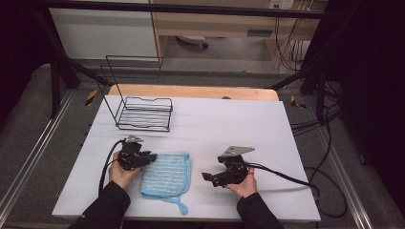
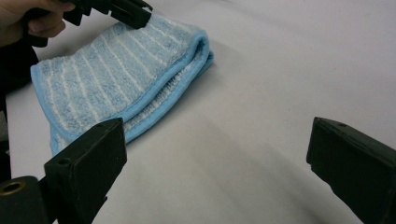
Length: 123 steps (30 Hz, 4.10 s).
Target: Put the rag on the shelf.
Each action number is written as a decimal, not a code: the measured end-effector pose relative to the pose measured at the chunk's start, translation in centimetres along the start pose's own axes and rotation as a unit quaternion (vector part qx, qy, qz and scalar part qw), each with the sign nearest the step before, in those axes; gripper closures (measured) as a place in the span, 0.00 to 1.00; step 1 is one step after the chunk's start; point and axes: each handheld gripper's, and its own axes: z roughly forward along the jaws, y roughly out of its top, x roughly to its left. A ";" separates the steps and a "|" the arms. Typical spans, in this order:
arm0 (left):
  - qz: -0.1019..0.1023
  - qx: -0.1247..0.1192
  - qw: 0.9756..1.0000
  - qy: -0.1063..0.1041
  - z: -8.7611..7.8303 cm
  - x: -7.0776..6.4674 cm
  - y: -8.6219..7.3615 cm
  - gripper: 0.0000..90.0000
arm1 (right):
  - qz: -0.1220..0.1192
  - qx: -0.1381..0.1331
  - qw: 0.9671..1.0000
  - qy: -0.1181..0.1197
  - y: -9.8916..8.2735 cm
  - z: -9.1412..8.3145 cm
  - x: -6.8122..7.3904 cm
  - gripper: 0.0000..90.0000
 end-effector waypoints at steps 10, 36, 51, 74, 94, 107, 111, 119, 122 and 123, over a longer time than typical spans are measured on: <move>0.003 0.006 1.000 0.002 0.0 -0.3 0.1 0.85 | 0.004 -0.003 1.000 0.002 -0.1 0.3 0.0 0.07; 0.036 0.001 0.999 0.009 0.1 -0.7 -0.1 0.87 | 0.014 -0.019 1.000 -0.019 4.8 4.9 1.5 0.19; 0.042 0.001 0.999 0.011 0.1 -0.7 -0.1 0.86 | 0.031 0.015 0.999 -0.027 4.7 8.6 0.8 0.46; 0.041 0.001 0.999 0.008 0.1 -0.6 -0.1 0.86 | 0.086 0.053 0.995 0.019 4.3 9.2 0.8 0.83; 0.018 -0.024 1.000 -0.008 -1.0 -0.5 0.0 0.88 | 0.081 0.038 0.996 0.027 5.0 7.9 1.2 0.88; 0.013 -0.067 0.997 -0.028 -3.7 -1.0 0.0 0.88 | 0.069 0.008 0.997 0.036 5.6 6.3 2.1 0.88; 0.015 -0.078 0.996 -0.030 -4.4 -1.2 0.1 0.88 | 0.065 -0.005 0.997 0.039 5.8 5.7 2.5 0.88; 0.015 -0.104 0.994 -0.042 -5.7 -1.9 0.4 0.89 | 0.053 -0.025 0.998 0.034 6.3 4.3 3.0 0.89; 0.016 -0.110 0.993 -0.044 -6.0 -2.0 0.5 0.89 | 0.050 -0.033 0.998 0.036 6.5 3.8 3.2 0.89; 0.016 -0.112 0.993 -0.045 -6.2 -2.1 0.6 0.89 | 0.048 -0.034 0.998 0.036 6.5 3.7 3.2 0.89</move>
